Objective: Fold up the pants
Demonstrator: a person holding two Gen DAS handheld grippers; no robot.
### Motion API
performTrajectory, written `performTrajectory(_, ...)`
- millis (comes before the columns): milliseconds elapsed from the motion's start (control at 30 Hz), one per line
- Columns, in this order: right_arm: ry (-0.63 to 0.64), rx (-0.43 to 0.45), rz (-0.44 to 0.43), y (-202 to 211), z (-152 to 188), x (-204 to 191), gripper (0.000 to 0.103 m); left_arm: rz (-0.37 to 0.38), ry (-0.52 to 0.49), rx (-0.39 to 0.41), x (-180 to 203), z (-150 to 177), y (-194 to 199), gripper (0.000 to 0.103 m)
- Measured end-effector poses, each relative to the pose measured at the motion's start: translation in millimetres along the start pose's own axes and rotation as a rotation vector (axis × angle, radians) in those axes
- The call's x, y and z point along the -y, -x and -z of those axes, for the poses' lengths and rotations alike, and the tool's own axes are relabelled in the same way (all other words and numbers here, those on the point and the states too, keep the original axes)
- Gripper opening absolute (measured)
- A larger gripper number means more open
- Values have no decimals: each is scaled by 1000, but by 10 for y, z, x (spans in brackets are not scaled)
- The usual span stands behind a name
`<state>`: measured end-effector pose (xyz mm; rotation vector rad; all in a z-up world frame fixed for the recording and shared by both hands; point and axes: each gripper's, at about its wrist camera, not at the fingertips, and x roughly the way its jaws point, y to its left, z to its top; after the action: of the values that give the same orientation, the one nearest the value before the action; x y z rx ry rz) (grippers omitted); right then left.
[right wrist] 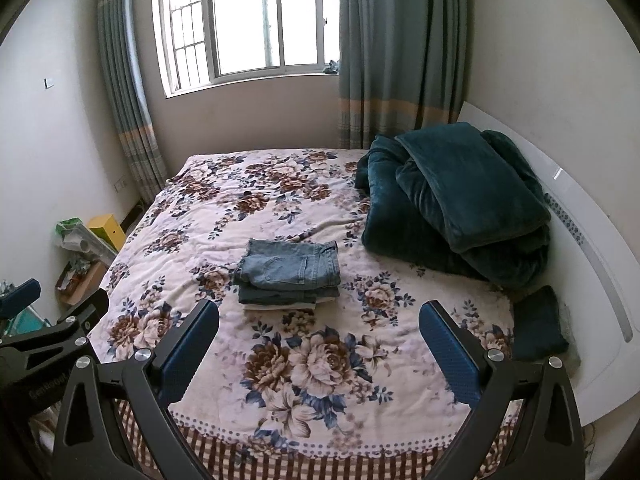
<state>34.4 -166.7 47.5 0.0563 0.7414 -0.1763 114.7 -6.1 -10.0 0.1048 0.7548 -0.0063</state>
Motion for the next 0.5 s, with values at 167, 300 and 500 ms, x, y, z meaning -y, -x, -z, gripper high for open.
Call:
performTrajectory(167, -1, 0, 0, 8, 5, 5, 102, -1, -4, 6, 43, -9, 6, 103)
performTrajectory(300, -2, -1, 1, 6, 10, 1, 102, -5, 2, 9, 56, -17, 18, 103)
performTrajectory(500, -2, -1, 5, -12, 7, -28, 102, -9, 13, 9, 47, -14, 29, 103)
